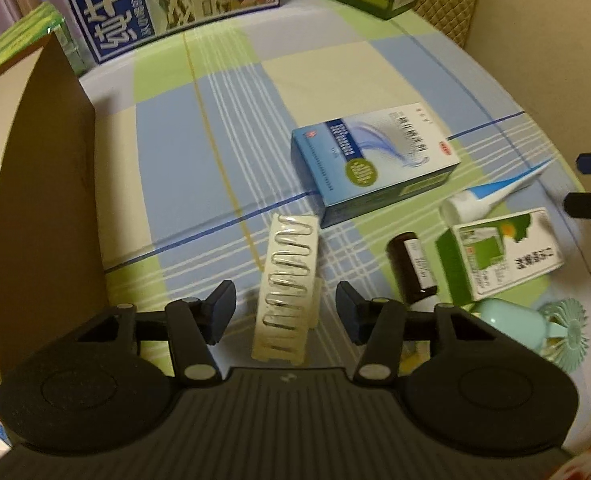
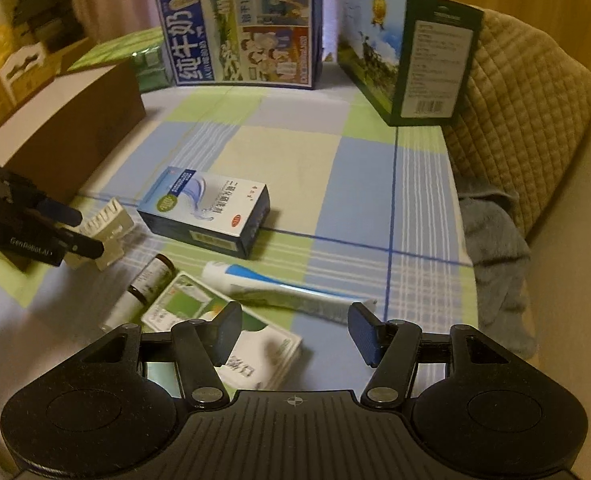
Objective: Organize rigid objects
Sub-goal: 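Grasp the white blister strip with the left tool while the right tool grasps the blue toothpaste tube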
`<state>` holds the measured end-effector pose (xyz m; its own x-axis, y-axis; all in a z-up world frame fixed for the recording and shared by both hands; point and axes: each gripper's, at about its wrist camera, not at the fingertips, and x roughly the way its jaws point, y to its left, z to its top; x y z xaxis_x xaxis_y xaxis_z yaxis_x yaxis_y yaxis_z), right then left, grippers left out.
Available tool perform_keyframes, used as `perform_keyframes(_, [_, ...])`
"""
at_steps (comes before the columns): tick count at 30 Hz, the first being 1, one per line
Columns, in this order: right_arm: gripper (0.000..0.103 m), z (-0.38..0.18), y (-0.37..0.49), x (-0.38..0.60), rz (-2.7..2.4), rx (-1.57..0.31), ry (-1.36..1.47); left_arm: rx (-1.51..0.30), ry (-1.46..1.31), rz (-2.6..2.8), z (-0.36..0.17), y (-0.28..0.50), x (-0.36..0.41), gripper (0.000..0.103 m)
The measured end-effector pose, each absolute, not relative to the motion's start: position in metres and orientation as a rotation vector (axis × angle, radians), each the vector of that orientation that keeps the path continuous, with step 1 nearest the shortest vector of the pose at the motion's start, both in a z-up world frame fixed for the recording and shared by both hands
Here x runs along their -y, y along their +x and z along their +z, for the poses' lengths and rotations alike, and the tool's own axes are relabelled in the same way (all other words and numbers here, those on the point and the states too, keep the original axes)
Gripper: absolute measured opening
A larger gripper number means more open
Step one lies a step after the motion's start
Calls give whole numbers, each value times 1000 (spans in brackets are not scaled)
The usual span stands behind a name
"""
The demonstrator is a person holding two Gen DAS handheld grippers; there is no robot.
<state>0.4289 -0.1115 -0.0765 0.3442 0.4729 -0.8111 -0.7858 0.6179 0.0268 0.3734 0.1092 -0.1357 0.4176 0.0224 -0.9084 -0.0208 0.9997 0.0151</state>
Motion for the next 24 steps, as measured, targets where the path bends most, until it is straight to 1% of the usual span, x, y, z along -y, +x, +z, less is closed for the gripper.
perform_keyframes(1, [57,-78,431,111,855,-892,-415,-1145,-1,31,-138,375,-110,46])
perform_keyframes(5, [57,-84,441,108,901,-894,-463,-1157,-28,40,-145,379,-113,25])
perform_keyframes(6, [57,-86,443,107,914,-895,-477,-1155,-34,42,-145,379,-113,23])
perform_keyframes(11, [55,-95,453,100,989,-896,-540,-1121,-63,112,-144,363,-115,23])
perform_keyframes(15, [44,-102,459,94,1055,-898,-596,-1110,-88,176,-140,340,-118,23])
perform_keyframes(22, [38,-113,461,83,1196,-850,-749,-1115,-183,281,-130,294,-122,23])
perform_keyframes(24, [34,-117,461,77,1232,-837,-799,-1118,-204,311,-128,284,-123,23])
